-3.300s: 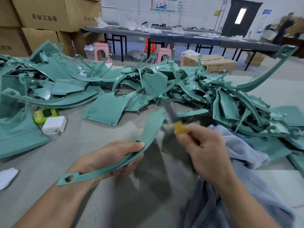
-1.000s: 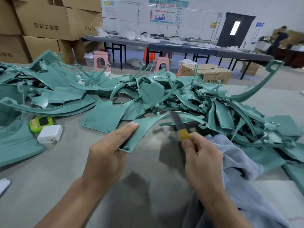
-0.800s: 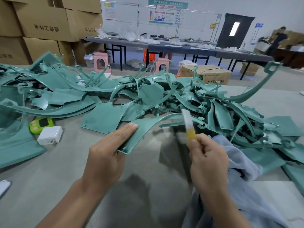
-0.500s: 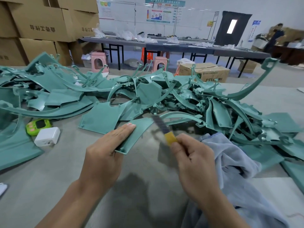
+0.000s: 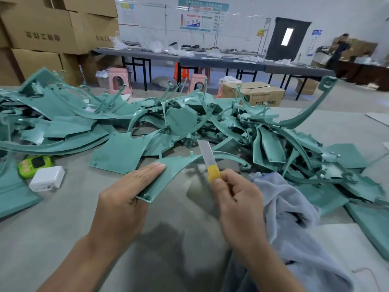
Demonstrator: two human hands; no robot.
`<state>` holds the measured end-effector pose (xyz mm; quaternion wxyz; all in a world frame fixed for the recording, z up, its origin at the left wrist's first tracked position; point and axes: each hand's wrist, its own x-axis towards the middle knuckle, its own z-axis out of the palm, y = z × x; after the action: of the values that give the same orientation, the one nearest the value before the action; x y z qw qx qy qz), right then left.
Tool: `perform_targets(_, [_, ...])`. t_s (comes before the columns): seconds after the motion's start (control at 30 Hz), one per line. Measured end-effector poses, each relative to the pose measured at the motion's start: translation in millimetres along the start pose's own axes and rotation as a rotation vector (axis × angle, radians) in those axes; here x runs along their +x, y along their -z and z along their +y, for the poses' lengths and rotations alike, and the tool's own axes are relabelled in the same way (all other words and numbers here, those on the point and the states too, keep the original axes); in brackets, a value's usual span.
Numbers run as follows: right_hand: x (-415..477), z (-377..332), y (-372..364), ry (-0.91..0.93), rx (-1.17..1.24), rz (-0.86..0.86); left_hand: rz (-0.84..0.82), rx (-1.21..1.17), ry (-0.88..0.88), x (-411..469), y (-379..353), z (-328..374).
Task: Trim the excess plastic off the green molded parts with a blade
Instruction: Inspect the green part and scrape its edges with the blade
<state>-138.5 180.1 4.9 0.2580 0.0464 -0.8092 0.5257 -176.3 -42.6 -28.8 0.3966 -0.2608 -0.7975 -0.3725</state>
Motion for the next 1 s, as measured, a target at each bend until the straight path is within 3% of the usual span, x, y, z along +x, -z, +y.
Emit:
perform_targets(0.1, [4, 6, 2, -0.007, -0.189, 0.078, -0.009, 0.013, -0.004, 0, 4, 0])
perform_targets(0.2, [19, 23, 24, -0.229, -0.447, 0.158, 0.0, 0.048, 0.018, 0, 7, -1])
perform_targets(0.27, [23, 30, 33, -0.317, -0.456, 0.192, 0.021, 0.051, 0.063, 1, 7, -1])
perform_targets(0.33, [20, 28, 32, -0.225, -0.359, 0.228, 0.021, 0.049, 0.094, 2, 6, -1])
perform_targets(0.47, [0, 6, 9, 0.025, -0.222, -0.024, -0.005, 0.04, 0.126, 0, 7, 2])
perform_targets(0.53, [2, 9, 8, -0.019, -0.267, -0.018, -0.016, 0.035, 0.125, 1, 10, 4])
perform_targets(0.63, [17, 20, 24, -0.234, -0.423, 0.124, -0.051, 0.047, 0.137, 3, 12, 9])
perform_targets(0.7, [19, 26, 34, -0.282, -0.384, 0.215, -0.016, 0.047, 0.291, 6, 13, 15])
perform_targets(0.8, [12, 23, 34, -0.138, -0.192, 0.262, 0.078, -0.046, 0.629, 11, 9, 12])
perform_targets(0.87, [8, 20, 27, -0.028, -0.142, 0.166, 0.079, -0.263, 0.871, 15, 6, 6])
perform_targets(1.0, [4, 26, 20, 0.039, -0.207, -0.021, -0.086, -0.597, 1.296, 22, 13, 6])
